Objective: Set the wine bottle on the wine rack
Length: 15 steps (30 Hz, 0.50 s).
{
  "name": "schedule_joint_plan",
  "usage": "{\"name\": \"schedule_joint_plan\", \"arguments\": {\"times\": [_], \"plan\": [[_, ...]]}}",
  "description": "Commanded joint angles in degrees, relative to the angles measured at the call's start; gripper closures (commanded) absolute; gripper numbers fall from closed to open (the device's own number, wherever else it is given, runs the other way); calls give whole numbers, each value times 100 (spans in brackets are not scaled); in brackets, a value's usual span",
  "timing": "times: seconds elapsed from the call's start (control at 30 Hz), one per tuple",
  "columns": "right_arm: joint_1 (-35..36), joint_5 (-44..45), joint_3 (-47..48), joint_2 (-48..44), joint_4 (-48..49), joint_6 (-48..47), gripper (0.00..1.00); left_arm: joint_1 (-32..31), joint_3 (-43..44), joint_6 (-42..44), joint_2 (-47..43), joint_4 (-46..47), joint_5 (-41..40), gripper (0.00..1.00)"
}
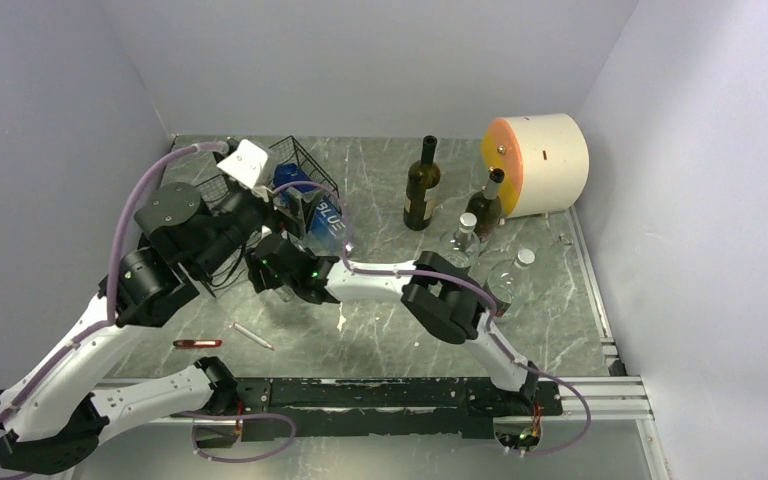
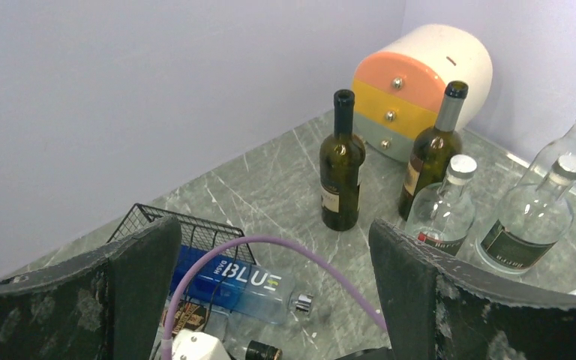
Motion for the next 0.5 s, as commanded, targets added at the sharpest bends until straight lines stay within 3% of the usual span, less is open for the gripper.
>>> {"name": "schedule_joint_plan", "arguments": {"times": [0.0,0.3,0.47], "plan": [[9,505,707,324,511,219,100,-16,247,-94,-135,-93,-121,1],[-30,991,1830,1129,321,266,100,-20,149,-54,-201,-87,-175,1],[-72,1075,2399,1506,107,216,86,-17,111,-50,-187,-137,-196,1]]}}
